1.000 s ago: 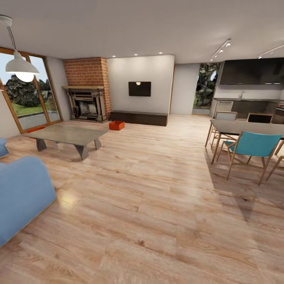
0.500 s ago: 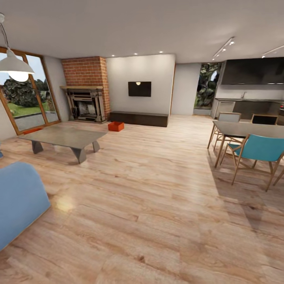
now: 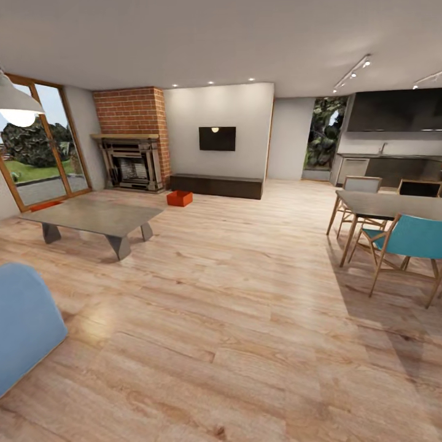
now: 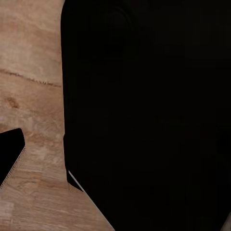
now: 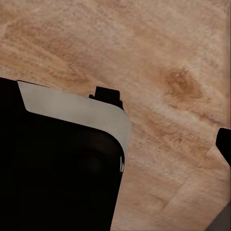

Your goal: Move the two storage containers from the living room to the garage. In the garage, place one container on the floor and stack the other container on top of it (either order is fine).

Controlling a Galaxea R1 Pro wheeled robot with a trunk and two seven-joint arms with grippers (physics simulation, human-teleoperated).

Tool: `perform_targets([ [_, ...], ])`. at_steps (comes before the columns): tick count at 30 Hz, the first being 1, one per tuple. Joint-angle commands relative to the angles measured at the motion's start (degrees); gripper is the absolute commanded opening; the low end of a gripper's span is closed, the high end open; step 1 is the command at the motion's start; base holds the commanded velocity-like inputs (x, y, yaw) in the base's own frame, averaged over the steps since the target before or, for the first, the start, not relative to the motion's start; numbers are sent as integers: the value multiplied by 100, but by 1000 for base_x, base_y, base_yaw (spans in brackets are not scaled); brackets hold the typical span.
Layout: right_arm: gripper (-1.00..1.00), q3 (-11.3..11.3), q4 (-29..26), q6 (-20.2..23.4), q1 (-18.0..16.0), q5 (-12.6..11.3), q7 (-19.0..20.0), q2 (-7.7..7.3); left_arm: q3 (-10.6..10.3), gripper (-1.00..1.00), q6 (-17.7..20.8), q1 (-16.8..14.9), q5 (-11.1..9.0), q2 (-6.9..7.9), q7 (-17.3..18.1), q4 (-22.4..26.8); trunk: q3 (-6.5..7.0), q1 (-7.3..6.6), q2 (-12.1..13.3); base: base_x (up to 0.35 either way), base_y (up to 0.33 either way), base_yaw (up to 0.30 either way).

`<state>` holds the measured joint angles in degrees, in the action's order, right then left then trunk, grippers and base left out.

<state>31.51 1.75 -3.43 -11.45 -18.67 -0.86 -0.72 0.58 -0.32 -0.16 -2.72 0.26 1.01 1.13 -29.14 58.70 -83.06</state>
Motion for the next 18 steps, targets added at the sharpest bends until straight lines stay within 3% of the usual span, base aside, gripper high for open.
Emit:
perform_targets([
  [1,100,48,18,-33,-6,-49,-1,3,3,100,-3,-2,-29,1,11,1,-5,3,-2,322,0,0],
  [18,100,48,18,-35,-6,-58,-2,2,3,100,-3,-2,-29,1,8,1,-5,3,-2,322,0,0],
])
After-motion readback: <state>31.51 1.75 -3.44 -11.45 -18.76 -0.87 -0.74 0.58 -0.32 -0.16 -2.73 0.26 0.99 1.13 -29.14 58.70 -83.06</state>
